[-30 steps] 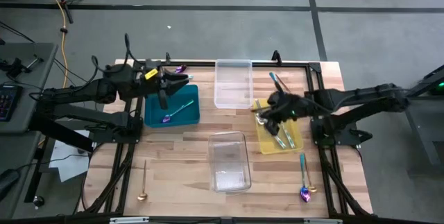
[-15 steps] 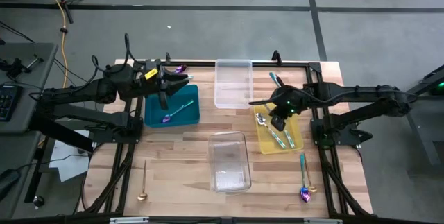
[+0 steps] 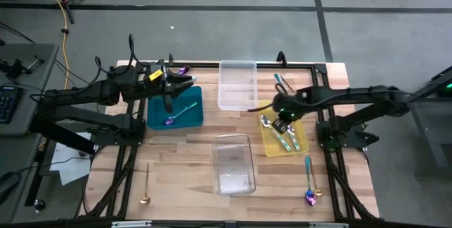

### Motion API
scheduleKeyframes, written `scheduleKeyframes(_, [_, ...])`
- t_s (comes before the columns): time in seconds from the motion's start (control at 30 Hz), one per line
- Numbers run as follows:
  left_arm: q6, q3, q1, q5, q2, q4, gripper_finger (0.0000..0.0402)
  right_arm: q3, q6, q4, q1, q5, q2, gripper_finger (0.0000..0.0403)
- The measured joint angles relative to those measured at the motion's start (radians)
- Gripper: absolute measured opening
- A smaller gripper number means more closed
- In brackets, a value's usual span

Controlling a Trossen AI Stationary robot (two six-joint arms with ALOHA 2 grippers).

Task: Sort silverware by color (type)
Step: Put the white spoon into the yellow bin

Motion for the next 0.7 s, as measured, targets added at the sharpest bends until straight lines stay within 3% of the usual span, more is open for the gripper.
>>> scheduleKeyframes(0.17, [0.000,0.000,0.000,0.000,0.000,0.000,0.0096,0.000,0.023,0.001,0.000,-0.070,0.155,0.0007])
scheduleKeyframes(0.37, [0.000,0.000,0.000,0.000,0.000,0.000,0.0096,0.000,0.023,0.020,-0.006,-0.077,0.303,0.0007])
scheduleKeyframes(0.57, [0.000,0.000,0.000,0.000,0.000,0.000,0.0096,0.000,0.014,0.040,-0.006,-0.074,0.386,0.0010])
scheduleKeyframes(0.7, [-0.001,0.000,0.000,0.001,0.000,0.000,0.0096,0.000,0.008,0.040,-0.006,-0.076,0.395,0.0037])
